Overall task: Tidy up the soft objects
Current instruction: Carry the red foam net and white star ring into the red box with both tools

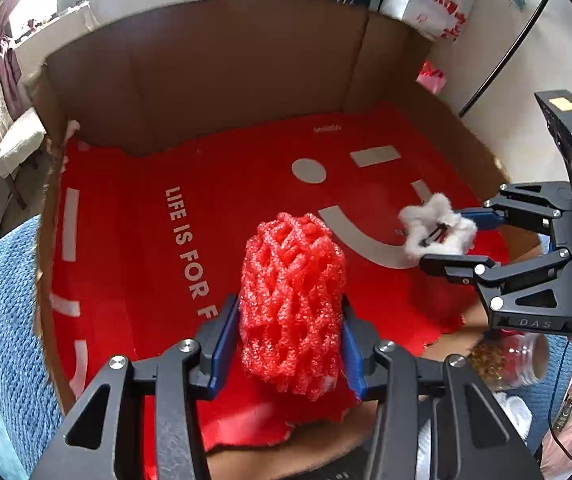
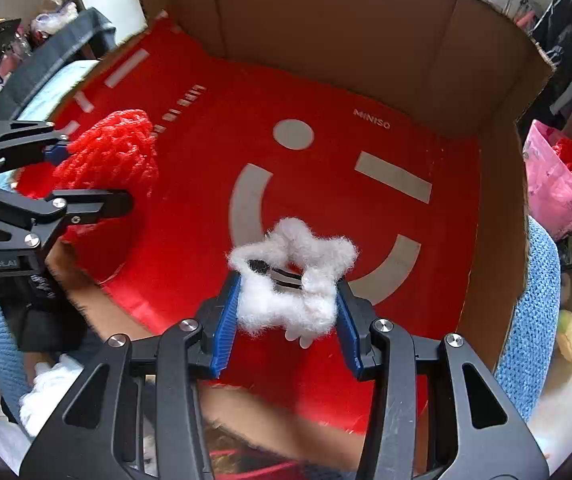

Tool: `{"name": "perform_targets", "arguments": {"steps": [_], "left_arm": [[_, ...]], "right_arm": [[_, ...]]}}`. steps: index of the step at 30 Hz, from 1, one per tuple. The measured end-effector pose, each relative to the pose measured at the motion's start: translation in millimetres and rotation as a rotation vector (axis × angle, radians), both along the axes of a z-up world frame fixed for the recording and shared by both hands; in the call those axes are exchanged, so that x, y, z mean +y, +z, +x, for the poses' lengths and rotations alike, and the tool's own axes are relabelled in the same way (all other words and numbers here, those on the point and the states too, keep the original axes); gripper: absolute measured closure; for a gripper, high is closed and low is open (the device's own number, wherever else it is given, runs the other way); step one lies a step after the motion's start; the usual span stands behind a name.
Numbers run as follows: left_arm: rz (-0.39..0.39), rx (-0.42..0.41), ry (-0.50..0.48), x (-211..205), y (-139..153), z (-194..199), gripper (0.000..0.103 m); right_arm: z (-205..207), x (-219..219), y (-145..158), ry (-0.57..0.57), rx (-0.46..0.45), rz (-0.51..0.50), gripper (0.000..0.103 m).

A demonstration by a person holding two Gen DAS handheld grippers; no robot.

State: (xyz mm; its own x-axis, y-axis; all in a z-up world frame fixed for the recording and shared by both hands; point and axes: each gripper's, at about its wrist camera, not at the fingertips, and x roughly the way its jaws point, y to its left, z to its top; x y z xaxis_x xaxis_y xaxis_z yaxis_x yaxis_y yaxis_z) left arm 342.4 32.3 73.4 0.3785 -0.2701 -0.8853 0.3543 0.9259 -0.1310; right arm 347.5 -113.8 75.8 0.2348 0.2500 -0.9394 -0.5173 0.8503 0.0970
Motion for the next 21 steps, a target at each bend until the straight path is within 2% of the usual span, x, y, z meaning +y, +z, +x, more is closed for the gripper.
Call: {"name": "perform_targets", "arguments": {"steps": [5, 9, 21], "left_arm": [[0.007, 0.054, 0.012, 0, -12, 17, 0.055], [0.011, 0.052, 0.021, 1, -13, 26, 0.054], [0.034, 0.062, 0.011, -4, -22, 31, 0.053]], "right_arm": [[18, 3, -14, -0.010, 0.045, -0.033, 0.061], [26, 5, -23, -0.012, 0.060, -0.057, 0.061], [29, -1, -28, -0.026, 0.067, -0.029, 0.060]]}}
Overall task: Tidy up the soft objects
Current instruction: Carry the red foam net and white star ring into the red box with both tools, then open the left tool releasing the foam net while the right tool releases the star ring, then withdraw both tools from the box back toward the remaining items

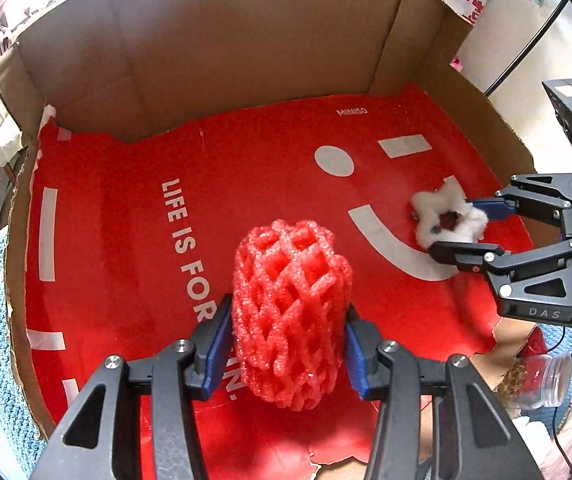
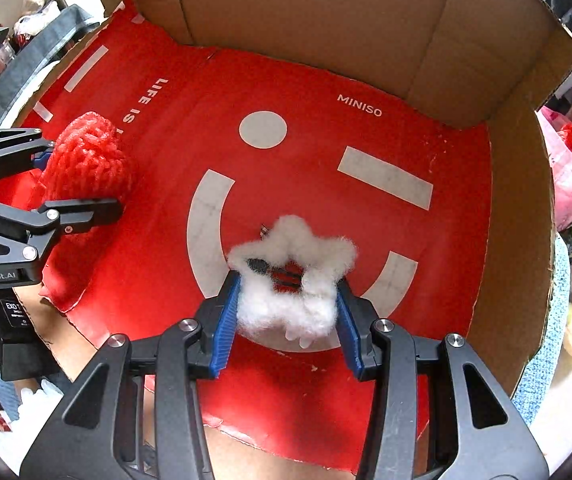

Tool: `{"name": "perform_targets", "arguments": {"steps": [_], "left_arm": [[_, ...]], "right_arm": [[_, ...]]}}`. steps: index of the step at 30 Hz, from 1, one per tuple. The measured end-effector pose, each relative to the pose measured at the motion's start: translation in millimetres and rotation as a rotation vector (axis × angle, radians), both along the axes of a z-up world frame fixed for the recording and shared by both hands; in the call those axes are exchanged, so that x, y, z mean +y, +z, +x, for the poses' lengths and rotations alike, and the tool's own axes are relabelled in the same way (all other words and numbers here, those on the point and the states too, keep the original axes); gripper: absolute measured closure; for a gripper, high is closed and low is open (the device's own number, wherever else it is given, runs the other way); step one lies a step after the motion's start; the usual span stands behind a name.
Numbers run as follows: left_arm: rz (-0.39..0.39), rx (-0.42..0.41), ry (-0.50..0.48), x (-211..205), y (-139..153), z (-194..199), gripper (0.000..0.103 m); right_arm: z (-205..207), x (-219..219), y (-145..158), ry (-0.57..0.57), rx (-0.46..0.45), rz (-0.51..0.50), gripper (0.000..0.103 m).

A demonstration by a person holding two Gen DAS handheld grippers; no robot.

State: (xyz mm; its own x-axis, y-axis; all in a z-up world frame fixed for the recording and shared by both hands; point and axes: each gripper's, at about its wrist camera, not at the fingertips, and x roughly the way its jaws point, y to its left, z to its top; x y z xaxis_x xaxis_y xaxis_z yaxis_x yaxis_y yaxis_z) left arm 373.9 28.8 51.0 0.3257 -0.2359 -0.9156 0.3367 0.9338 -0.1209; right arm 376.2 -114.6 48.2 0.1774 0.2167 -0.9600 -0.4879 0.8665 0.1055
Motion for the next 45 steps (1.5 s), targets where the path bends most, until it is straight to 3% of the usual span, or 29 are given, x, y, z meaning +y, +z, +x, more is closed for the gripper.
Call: {"name": "perform_targets", "arguments": {"steps": [6, 11, 16, 20, 26, 32, 45], "left_arm": [[0.002, -0.001, 0.011, 2, 3, 2, 0.050], [-0.018, -0.021, 0.019, 9, 11, -1, 0.033], [-0.031, -0.048, 0.015, 10, 21, -5, 0.025], [-0.031, -0.073, 0.015, 10, 31, -12, 0.022], [-0.045, -0.116, 0.027, 14, 50, -29, 0.017], [-0.081, -0.194, 0.045, 17, 79, -57, 0.010], [-0.141, -0.416, 0.096, 29, 146, -157, 0.000]], "right_arm": [[2, 1, -3, 0.001, -0.002, -0.003, 0.053], [2, 1, -2, 0.003, -0.005, -0.011, 0.050], [1, 1, 0, 0.005, -0.013, -0.007, 0.049], [-3, 0, 9, -0.003, -0.022, 0.009, 0.043], [-13, -6, 31, -0.015, -0.059, 0.029, 0.043], [-33, -16, 63, -0.036, -0.114, 0.074, 0.034], [-112, -53, 152, -0.072, -0.301, 0.167, 0.024]]}}
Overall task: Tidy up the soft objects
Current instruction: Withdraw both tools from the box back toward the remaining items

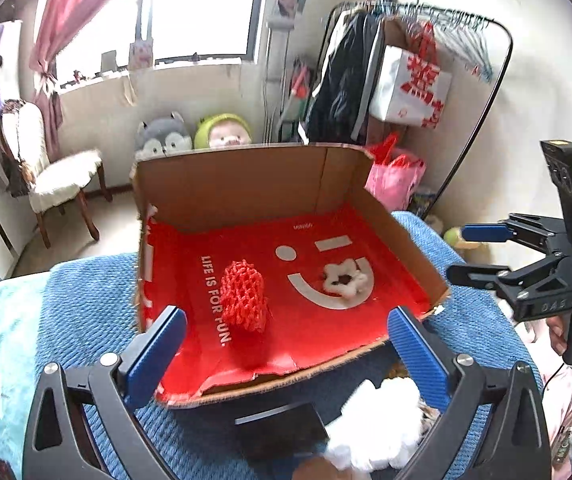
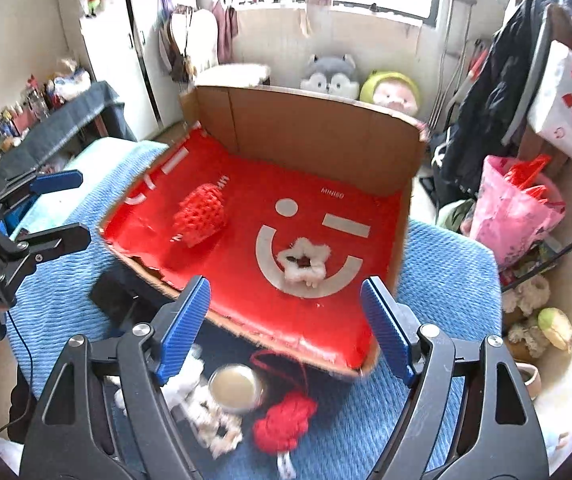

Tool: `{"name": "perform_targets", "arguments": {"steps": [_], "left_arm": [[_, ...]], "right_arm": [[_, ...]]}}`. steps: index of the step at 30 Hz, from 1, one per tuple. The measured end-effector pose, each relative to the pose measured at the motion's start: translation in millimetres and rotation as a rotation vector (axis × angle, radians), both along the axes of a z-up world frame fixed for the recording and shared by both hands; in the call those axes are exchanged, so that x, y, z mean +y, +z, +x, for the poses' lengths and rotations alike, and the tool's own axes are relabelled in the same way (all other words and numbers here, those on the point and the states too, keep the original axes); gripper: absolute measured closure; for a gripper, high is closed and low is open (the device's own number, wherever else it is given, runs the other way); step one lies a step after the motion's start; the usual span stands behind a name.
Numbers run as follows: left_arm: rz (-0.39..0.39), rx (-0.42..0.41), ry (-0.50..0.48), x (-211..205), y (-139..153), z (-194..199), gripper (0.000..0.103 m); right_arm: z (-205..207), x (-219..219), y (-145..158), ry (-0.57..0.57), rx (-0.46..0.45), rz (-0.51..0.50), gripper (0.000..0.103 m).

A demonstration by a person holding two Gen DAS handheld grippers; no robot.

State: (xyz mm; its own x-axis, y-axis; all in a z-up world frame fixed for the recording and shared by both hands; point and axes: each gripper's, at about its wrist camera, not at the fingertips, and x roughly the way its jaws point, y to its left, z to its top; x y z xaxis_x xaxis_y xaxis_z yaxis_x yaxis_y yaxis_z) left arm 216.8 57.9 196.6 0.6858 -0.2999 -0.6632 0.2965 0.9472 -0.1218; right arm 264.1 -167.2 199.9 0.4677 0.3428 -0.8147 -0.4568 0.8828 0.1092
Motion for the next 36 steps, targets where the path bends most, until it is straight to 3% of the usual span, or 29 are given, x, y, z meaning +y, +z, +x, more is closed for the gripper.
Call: {"name": "perform_targets", "arguments": {"steps": [3, 10, 15, 21, 30, 36], "left_arm": [[-0.006, -0.045, 0.019, 5, 10, -28, 0.000], [-0.048, -0.164, 0.066, 15, 19, -95, 0.000], [-0.097, -0.230, 0.093, 18, 13, -140, 0.000], [-0.075, -0.296, 0.090, 5, -1, -187, 0.000], [-0.055, -0.254, 0.101, -10, -52, -211, 0.000], [-0.052, -0.124, 0.134, -5, -100, -196, 0.000]], "right_arm": [[-25, -10, 19, -0.012, -0.057, 0.013, 0.016], [-98, -28, 47, -0.037, -0.188, 0.051, 0.010], [-150, -36, 48, -0.064, -0.274, 0.068, 0.006], [-206, -43, 29, -0.098, -0.303, 0.132, 0.004], [-240, -31, -28, -0.168, -0.274, 0.133, 0.004], [-230, -19, -72, -0.167, -0.187, 0.130, 0.004]]}}
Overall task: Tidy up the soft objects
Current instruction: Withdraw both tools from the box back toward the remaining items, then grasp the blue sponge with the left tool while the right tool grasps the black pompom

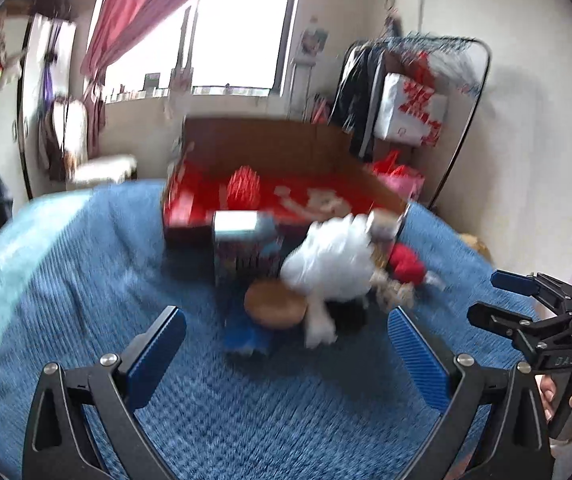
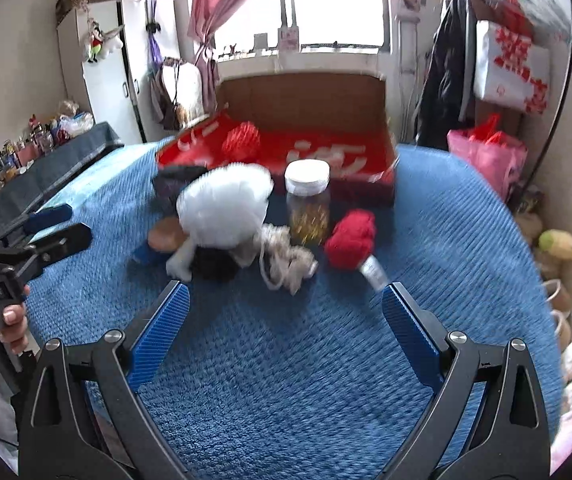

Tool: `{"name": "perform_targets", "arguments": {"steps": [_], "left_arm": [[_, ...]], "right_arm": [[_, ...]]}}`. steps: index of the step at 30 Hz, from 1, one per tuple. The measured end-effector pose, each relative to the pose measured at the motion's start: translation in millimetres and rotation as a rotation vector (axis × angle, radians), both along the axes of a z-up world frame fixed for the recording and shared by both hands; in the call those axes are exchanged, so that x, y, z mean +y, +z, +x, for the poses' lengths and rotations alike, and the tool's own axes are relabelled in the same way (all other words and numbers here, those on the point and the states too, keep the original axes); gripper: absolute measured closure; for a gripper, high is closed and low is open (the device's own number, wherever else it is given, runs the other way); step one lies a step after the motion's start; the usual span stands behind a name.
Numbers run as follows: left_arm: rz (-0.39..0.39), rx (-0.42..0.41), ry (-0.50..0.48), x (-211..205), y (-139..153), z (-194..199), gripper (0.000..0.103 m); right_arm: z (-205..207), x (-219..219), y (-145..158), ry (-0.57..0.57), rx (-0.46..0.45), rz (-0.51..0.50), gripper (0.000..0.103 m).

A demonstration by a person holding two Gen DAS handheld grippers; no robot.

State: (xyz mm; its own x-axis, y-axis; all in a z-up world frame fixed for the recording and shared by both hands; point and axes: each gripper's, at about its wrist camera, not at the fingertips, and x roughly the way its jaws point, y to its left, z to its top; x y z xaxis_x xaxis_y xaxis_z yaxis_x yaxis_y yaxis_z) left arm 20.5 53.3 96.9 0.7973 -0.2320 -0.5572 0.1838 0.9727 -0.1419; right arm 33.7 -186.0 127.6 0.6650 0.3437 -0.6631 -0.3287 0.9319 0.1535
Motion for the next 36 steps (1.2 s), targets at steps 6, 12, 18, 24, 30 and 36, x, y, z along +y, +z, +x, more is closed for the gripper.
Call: {"name": "perform_targets", "arguments": {"steps": [6, 12, 18, 24, 30, 36], "left_arm": [[-0.025, 0.069, 0.027, 15, -21, 14, 0.000], [-0.013, 0.119, 0.026, 21, -30, 27, 0.005], [-0.013, 0.176, 0.006, 22, -40, 40, 0.009], [0.036, 0.174, -0.034, 11, -41, 47, 0.013], [0.029, 0.190, -0.075, 10, -42, 55, 0.024], [0.023, 0.186, -0.115, 14, -41, 55, 0.024]], "right_arm": [[9, 11, -20, 0.047, 0.057, 0.017, 0.004], [20, 36, -15, 0.174, 0.046, 0.042, 0.005], [38, 65, -5, 0.316, 0.009, 0.012, 0.005], [57, 90, 5, 0.444, -0.022, -0.029, 0.011], [75, 127, 5, 0.665, 0.027, -0.085, 0.027], [91, 163, -5, 0.835, 0.084, -0.235, 0.029]]}}
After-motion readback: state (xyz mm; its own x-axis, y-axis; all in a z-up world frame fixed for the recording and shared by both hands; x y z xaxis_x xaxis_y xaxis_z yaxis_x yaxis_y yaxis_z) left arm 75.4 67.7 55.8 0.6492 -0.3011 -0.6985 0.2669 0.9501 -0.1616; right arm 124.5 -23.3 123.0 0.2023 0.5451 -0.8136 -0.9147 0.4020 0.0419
